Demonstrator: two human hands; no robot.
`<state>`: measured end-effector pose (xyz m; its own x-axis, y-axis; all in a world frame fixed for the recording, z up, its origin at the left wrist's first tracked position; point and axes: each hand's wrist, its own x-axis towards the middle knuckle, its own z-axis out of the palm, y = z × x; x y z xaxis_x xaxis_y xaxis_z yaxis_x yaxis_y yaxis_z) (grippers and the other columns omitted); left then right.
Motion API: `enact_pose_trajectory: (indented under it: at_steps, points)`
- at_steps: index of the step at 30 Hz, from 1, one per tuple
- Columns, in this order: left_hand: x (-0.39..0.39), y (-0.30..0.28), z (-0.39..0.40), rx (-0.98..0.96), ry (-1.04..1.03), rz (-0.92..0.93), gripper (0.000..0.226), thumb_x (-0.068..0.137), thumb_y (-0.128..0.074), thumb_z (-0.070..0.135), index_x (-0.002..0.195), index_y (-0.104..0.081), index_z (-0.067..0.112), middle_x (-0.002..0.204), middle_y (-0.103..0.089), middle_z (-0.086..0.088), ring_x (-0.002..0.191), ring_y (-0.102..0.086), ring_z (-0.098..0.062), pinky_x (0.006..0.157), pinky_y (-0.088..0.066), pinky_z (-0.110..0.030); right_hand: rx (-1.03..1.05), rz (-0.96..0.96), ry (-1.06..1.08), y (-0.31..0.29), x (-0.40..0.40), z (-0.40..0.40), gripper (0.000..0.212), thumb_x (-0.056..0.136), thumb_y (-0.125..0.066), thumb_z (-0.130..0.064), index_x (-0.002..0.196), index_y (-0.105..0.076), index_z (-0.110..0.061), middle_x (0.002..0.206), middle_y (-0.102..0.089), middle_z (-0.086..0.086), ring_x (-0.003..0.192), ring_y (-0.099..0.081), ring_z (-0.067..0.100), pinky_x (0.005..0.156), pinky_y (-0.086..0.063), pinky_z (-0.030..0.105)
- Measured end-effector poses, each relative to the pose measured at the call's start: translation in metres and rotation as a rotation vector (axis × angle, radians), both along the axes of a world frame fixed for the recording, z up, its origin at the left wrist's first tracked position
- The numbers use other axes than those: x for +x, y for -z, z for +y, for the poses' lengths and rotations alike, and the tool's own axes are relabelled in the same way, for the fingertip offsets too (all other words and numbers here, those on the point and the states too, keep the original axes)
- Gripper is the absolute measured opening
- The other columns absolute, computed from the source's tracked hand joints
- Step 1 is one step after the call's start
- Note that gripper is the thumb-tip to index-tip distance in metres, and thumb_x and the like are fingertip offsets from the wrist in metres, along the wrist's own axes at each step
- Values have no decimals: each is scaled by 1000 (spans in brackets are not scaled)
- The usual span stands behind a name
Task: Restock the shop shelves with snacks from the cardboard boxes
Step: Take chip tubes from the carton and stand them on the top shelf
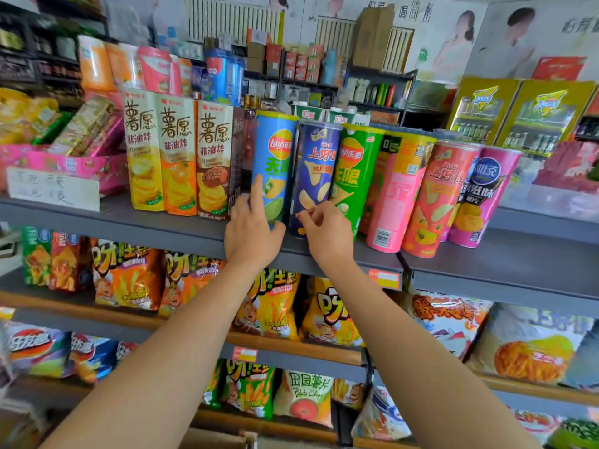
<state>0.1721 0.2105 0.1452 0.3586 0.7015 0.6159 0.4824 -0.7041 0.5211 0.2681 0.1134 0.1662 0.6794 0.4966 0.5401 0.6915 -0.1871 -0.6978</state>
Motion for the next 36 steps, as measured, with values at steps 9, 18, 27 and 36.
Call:
enact_pose_trajectory:
  at_steps: [9,18,27,36]
  points:
    - [-10,3,-10,12,59,-61,92,86,-70,27,157,-13,17,152,-31,-16,139,-31,-35,107,-40,-48,4,-99,-156,6,-30,-42,8,95,-57,-11,94,-65,-8,82,-65,3,77,-58,17,68,-45,30]
    - [-95,242,-105,-251,209,53,32,90,-61,21,121,-58,11,120,-54,-9,113,-54,-31,94,-46,-46,-368,261,-207,206,-77,-125,9,98,-57,-15,97,-65,-13,72,-61,-1,69,-59,17,64,-48,36]
    - [-213,451,-213,-983,50,679,78,95,-60,37,156,-18,12,154,-35,-13,141,-36,-29,114,-34,-43,-1208,735,-269,472,-140,-213,16,99,-51,-22,102,-63,-12,95,-62,6,89,-57,22,78,-44,30]
    - [-222,476,-235,-933,26,641,59,95,-57,25,148,-35,8,142,-48,-12,121,-55,-31,90,-49,-39,-1756,195,-424,562,-189,-281,81,93,-63,-40,153,-19,-7,153,-26,16,140,-30,34,113,-32,46]
